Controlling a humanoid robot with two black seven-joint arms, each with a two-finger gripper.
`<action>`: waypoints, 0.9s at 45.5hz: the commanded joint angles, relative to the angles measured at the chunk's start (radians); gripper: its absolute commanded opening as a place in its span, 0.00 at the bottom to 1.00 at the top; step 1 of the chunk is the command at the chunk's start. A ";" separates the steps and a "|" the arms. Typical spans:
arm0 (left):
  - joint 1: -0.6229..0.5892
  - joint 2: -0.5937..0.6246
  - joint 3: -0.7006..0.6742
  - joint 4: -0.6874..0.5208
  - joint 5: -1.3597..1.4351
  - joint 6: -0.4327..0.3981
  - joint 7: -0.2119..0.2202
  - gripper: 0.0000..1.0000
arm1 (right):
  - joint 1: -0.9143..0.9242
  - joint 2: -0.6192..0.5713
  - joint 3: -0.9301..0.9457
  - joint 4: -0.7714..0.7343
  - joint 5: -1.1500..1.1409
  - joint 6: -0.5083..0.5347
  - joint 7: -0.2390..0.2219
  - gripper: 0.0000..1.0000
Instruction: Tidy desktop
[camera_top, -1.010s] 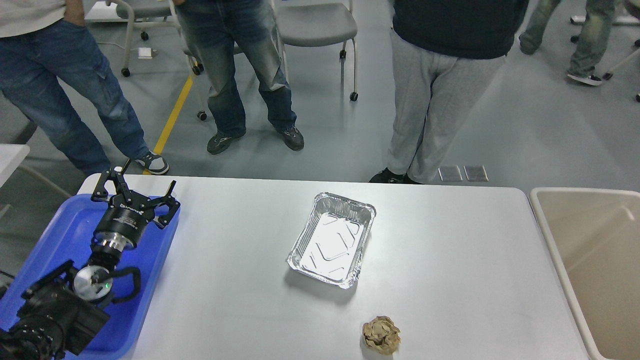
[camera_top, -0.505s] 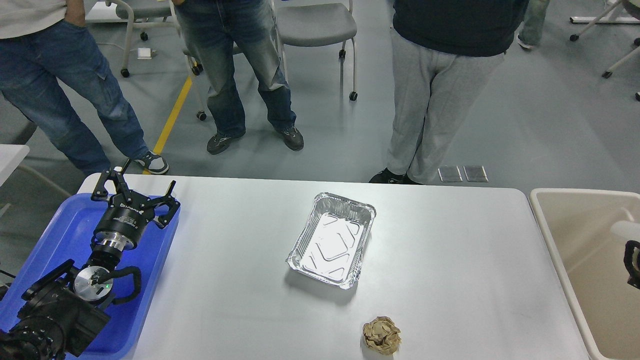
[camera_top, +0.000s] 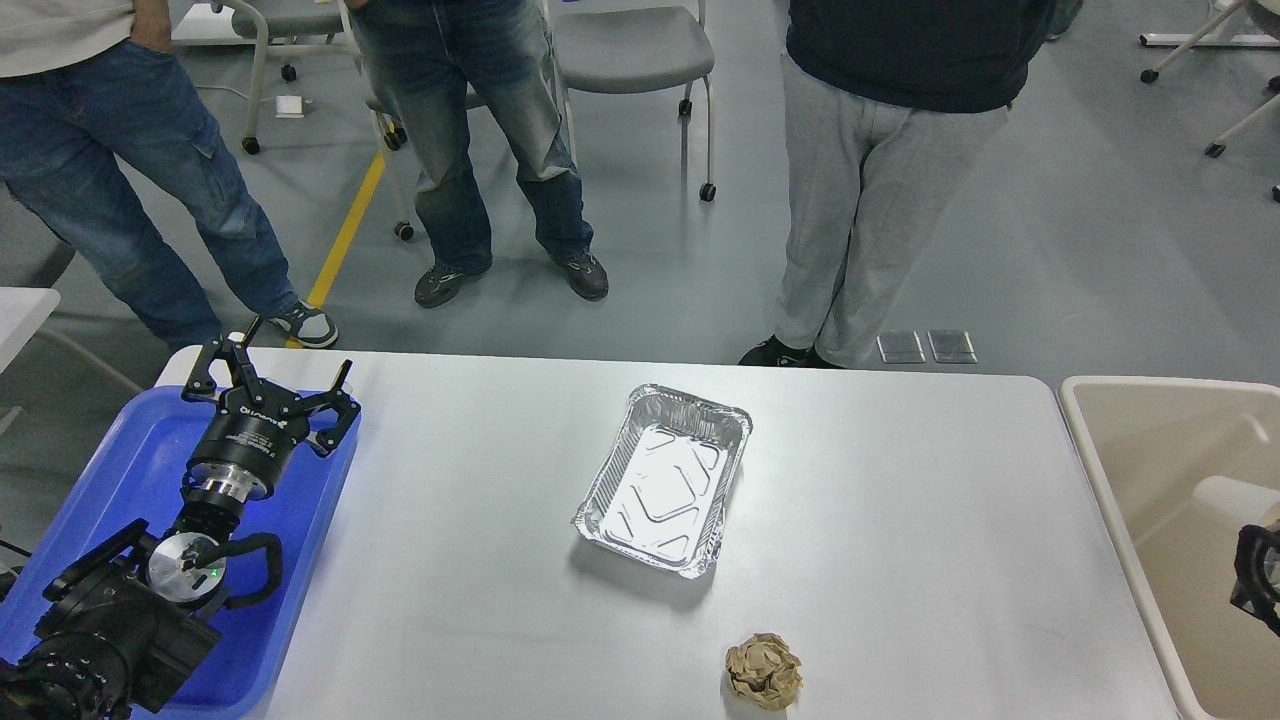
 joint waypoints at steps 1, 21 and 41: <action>0.000 0.000 0.000 -0.001 0.000 0.000 0.000 1.00 | -0.017 0.003 0.008 -0.003 0.000 0.008 0.002 0.00; 0.000 0.000 0.000 -0.001 0.000 0.000 0.000 1.00 | -0.045 0.002 0.009 -0.006 0.000 0.014 0.006 1.00; 0.000 0.000 0.000 0.001 0.000 0.000 0.000 1.00 | -0.020 0.000 0.017 0.014 -0.060 0.031 0.014 1.00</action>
